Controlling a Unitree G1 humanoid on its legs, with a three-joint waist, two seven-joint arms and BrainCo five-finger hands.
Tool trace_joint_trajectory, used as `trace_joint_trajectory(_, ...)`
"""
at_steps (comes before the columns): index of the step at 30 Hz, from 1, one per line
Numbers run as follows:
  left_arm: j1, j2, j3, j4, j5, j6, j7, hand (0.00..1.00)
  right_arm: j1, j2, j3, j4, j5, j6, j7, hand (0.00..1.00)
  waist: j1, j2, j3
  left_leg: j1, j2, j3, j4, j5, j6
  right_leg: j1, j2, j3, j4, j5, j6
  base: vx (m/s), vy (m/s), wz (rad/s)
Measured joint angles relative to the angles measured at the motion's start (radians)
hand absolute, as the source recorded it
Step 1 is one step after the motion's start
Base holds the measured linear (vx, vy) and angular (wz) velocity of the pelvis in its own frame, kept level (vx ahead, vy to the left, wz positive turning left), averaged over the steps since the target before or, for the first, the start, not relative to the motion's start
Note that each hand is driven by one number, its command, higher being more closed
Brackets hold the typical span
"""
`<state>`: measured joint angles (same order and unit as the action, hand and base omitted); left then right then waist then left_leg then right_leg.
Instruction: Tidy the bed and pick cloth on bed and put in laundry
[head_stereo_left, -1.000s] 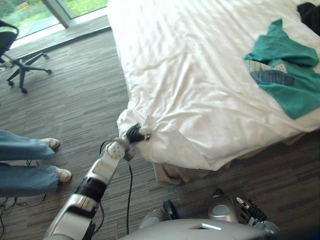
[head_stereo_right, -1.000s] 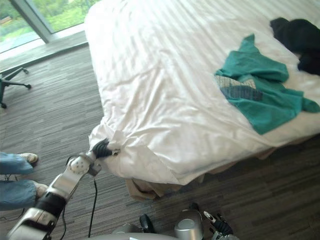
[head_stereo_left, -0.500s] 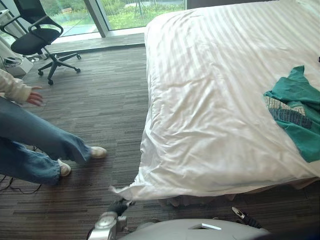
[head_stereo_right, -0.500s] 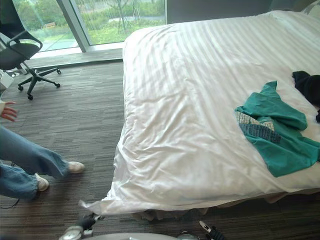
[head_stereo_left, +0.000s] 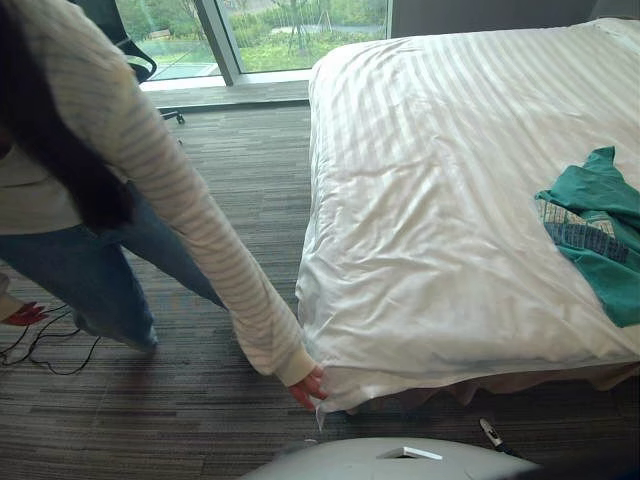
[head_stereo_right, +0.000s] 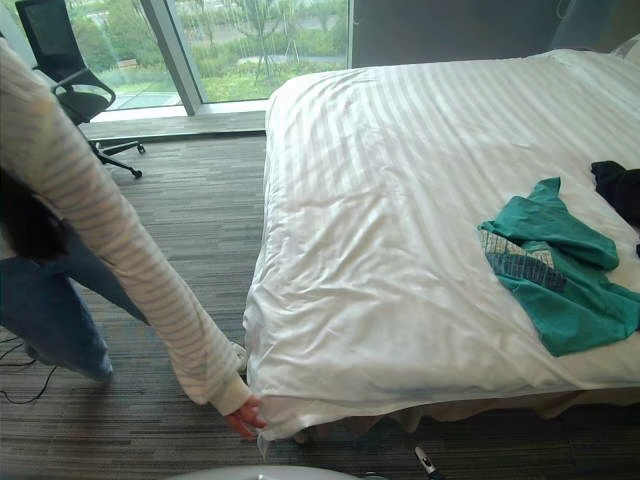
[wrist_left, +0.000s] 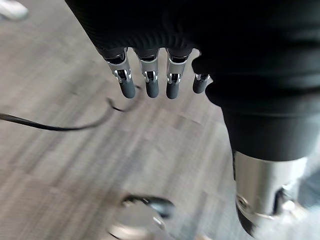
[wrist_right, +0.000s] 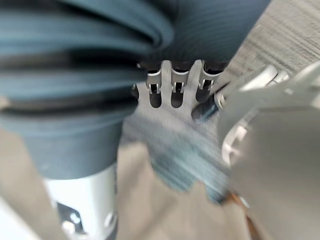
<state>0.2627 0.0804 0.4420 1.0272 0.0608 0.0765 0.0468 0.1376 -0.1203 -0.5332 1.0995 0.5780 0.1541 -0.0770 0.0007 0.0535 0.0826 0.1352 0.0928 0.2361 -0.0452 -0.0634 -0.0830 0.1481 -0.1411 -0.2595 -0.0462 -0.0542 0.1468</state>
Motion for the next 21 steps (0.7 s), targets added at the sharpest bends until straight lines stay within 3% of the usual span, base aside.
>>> trace_joint_trajectory(4, -0.044, -0.029, -0.153, -0.043, -0.088, -0.078, -0.039, 0.0, -0.004, 0.001, -0.046, -0.015, 0.104, -0.032, -0.13, 0.0, -0.015, -0.006, 0.0, -0.004, -0.005, 0.027, -0.017, 0.012, 0.0, -0.006, 0.002, 0.024, -0.04, 0.031, -0.031, -0.18, -0.004, -0.21)
trace_joint_trajectory(8, -0.066, -0.025, -0.241, -0.057, -0.12, -0.093, -0.041, 0.0, 0.0, 0.005, -0.081, -0.028, 0.126, -0.033, -0.18, 0.0, -0.017, -0.011, 0.001, -0.012, 0.001, 0.058, -0.028, 0.02, 0.0, -0.042, 0.012, 0.055, -0.051, 0.045, -0.039, -0.08, -0.022, -0.27)
trace_joint_trajectory(11, -0.072, -0.007, -0.269, -0.052, -0.129, -0.079, -0.042, 0.0, 0.022, 0.014, -0.102, -0.029, 0.127, -0.037, -0.18, 0.0, -0.021, -0.021, -0.003, -0.007, 0.011, 0.063, -0.031, 0.025, -0.01, -0.041, 0.023, 0.064, -0.048, 0.055, -0.037, 0.03, -0.041, -0.11)
trace_joint_trajectory(21, -0.095, 0.027, -0.267, -0.018, -0.198, 0.049, -0.062, 0.0, 0.017, 0.043, -0.126, -0.031, 0.104, -0.029, -0.145, 0.0, -0.021, -0.042, -0.003, 0.024, 0.028, 0.089, -0.036, 0.027, -0.013, -0.031, 0.042, 0.086, -0.041, 0.066, -0.023, 0.06, -0.022, -0.09)
